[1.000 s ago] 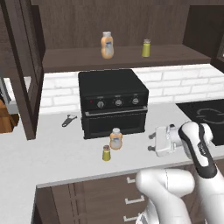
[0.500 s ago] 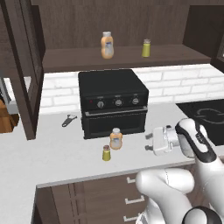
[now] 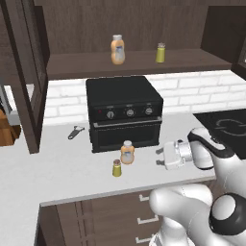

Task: Put the shaker and condiment bottle from the counter next to their counterparts in the cabinet.

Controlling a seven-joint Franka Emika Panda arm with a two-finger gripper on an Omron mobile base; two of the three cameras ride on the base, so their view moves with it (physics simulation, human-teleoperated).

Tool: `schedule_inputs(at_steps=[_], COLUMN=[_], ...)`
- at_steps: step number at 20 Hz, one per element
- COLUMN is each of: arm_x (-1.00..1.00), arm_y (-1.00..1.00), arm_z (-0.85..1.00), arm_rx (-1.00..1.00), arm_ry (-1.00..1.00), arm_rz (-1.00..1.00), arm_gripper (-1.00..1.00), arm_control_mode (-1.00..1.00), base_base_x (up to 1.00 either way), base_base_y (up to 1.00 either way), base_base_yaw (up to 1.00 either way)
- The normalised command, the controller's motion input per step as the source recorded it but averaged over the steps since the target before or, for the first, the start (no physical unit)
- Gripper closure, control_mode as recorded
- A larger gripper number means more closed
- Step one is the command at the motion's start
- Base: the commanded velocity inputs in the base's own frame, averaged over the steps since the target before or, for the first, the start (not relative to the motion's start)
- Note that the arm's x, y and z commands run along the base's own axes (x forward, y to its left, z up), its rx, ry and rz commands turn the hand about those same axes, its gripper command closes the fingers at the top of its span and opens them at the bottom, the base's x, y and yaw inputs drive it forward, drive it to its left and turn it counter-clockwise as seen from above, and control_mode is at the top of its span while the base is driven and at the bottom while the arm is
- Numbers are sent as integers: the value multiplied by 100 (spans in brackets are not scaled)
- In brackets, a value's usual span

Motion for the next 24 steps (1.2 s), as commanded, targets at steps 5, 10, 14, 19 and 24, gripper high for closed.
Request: schedule_inputs(at_steps=[5,10,14,19,24], arm_x=[14,7,8,24,17], arm_y=[30,39,33,31,15], arm_z=[-29,-22,-6,-15,-13], arm_rx=[6,3,4,1,1], arm_ry=[-5,-15,-5,0,2], arm_rz=[0,-7,-3,-1,-2], arm_gripper=[-100,-100,-100,-100,-100], arm_control_mode=[-100,-100,-100,-100,-100], base_base_x=[0,0,0,0,0], base_base_y=[0,0,0,0,0], base_base_yaw=[0,0,0,0,0])
